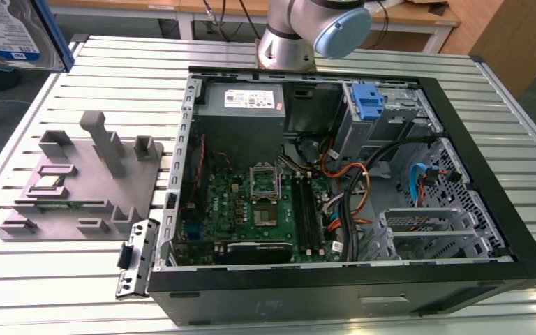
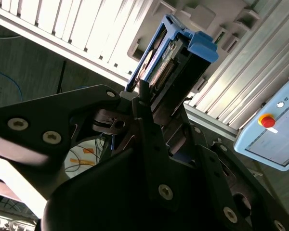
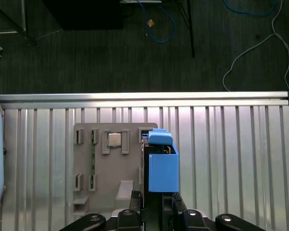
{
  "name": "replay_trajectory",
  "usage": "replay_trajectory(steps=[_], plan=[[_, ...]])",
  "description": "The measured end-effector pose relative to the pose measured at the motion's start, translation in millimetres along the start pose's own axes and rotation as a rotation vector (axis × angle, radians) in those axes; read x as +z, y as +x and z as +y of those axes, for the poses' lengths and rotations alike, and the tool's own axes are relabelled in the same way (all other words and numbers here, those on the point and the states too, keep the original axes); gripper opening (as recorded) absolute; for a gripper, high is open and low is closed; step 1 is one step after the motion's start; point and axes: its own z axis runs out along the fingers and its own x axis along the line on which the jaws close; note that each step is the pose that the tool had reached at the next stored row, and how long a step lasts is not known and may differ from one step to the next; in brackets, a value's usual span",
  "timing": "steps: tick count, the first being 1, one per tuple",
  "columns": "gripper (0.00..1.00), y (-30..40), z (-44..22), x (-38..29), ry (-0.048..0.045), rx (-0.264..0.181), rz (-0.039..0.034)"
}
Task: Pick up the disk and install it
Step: 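Pick up the disk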
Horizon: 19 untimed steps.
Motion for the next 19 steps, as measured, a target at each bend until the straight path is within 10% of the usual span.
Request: replay_trajectory(steps=[19], plan=[[0.35, -0.3, -9.7, -0.4, 0.0000, 0.000, 0.0000]])
